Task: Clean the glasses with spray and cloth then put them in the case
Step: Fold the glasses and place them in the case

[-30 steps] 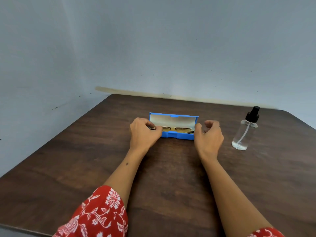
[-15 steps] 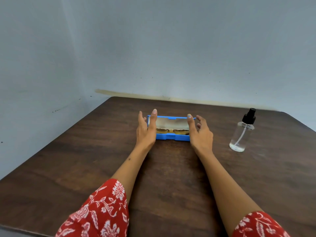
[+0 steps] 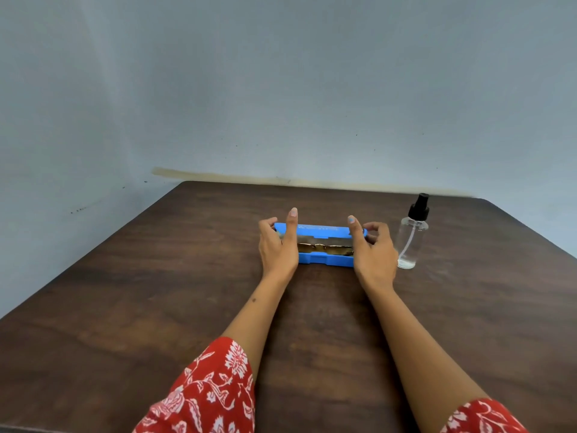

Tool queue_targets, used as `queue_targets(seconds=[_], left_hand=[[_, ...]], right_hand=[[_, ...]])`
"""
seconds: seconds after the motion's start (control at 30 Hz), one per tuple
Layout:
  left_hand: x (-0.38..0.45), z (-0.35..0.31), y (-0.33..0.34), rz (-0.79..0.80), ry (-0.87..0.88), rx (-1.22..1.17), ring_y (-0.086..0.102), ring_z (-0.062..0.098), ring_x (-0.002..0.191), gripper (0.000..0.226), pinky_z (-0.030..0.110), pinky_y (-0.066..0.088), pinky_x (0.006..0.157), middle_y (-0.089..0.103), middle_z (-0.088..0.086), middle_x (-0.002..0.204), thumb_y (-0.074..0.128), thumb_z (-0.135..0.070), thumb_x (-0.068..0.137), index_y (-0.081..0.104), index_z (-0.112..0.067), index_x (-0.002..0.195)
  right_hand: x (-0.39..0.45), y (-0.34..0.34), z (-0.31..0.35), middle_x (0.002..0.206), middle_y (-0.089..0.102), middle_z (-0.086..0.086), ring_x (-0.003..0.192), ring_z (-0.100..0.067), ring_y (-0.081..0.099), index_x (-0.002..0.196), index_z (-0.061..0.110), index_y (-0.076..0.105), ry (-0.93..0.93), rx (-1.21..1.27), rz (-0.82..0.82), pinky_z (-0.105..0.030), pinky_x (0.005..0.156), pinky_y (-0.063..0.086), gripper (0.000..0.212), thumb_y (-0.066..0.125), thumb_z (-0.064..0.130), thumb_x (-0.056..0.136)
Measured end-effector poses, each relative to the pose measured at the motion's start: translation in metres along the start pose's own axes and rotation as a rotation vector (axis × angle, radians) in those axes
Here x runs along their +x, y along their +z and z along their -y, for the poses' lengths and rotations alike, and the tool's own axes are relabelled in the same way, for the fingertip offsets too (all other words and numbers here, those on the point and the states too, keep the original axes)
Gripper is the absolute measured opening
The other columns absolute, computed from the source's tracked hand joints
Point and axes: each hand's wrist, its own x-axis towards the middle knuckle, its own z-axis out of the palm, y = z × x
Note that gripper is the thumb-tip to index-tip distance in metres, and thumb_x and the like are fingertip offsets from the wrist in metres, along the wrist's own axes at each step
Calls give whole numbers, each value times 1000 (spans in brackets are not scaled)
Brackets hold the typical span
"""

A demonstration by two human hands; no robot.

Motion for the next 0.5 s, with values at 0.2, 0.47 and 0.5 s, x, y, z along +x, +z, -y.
queue_targets(seconds=[0.2,0.47,0.5], left_hand=[[-3,4,-9,32,2,-6,47,6,87,48,14,35,61,49,-3,106,66,-48,80,44,-19,112],[5,13,-21,93,28,51,54,15,107,59,27,48,87,58,1,118,82,-33,68,54,-16,117],[6,13,-22,104,40,75,53,17,111,61,31,48,93,59,2,120,82,-33,68,55,-14,120]], right_hand=[[-7,-9,-6,100,61,3,88,-15,57,100,23,47,-45,-33,14,-28,73,39,46,67,56,75],[-9,-19,-10,127,59,-6,113,-21,56,132,13,48,-110,-100,147,-33,94,43,64,70,43,79],[-8,-20,-10,127,59,-7,114,-20,56,132,13,49,-123,-115,163,-31,94,42,64,70,42,80]])
